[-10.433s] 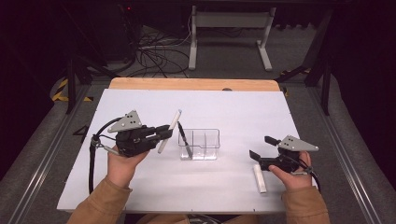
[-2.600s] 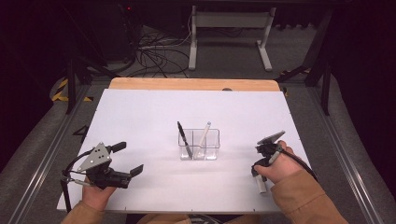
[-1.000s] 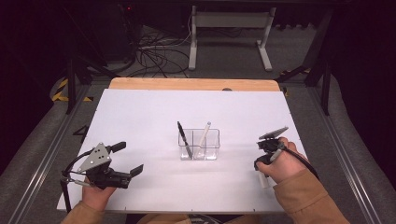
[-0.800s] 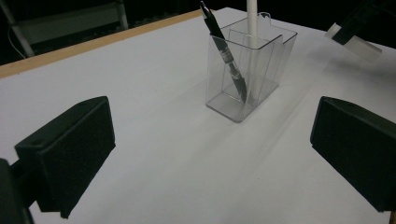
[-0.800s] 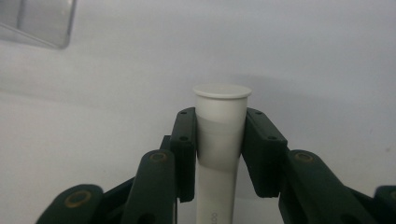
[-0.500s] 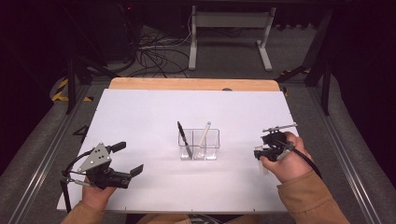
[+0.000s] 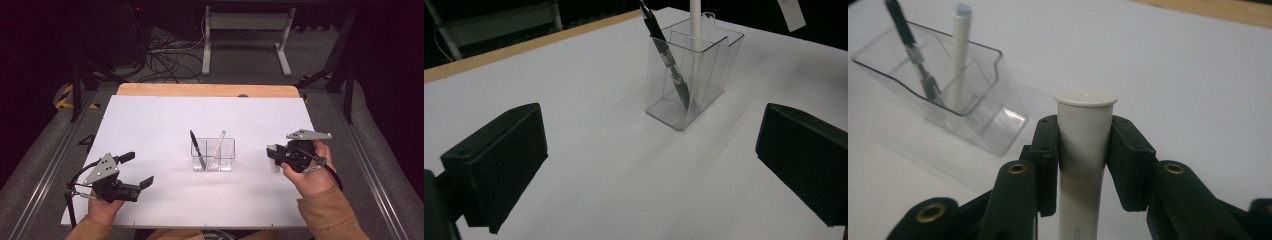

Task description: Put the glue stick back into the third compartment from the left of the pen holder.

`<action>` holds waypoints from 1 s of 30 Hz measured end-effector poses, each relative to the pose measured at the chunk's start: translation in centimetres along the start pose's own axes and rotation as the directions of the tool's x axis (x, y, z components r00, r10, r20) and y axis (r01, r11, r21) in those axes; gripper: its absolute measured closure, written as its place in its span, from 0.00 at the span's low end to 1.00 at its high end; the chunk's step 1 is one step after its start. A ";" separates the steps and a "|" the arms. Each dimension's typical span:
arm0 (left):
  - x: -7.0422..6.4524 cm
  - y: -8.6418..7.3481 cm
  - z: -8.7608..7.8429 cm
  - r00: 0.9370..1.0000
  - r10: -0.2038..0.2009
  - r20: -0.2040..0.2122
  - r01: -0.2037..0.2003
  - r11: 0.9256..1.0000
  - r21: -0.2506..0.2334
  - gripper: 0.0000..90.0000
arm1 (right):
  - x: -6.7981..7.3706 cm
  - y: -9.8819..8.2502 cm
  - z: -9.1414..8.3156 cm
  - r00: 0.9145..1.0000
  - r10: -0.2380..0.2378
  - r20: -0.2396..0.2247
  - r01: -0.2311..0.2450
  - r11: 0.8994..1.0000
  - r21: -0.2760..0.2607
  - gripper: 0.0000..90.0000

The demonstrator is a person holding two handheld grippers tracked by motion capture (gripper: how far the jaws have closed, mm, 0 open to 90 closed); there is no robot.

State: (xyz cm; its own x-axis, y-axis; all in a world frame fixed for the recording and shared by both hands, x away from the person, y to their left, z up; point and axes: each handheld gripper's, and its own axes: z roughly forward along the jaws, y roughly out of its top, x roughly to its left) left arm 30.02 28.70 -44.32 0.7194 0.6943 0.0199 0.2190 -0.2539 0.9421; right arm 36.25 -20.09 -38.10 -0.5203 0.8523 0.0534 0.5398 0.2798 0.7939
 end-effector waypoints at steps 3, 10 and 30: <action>0.0 0.0 0.0 1.000 0.000 0.001 0.000 1.000 0.000 0.01 | 0.2 0.1 -0.2 0.999 -0.028 -0.036 0.026 0.998 -0.066 0.75; 0.0 0.0 0.0 1.000 0.001 0.002 -0.001 1.000 -0.001 0.01 | 0.5 0.2 -0.5 0.992 -0.104 -0.064 0.091 0.980 -0.177 0.75; -0.1 0.0 0.0 1.000 -0.001 0.006 0.001 1.000 0.000 0.01 | 1.7 1.0 0.3 0.967 -0.213 -0.138 0.141 0.903 -0.406 0.75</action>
State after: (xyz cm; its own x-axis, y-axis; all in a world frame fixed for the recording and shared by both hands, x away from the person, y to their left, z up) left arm 29.93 28.58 -44.34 0.7234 0.6902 0.0173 0.2193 -0.2535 0.9421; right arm 36.11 -18.19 -37.42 -0.7097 0.7037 -0.0342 0.1455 0.1939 0.9702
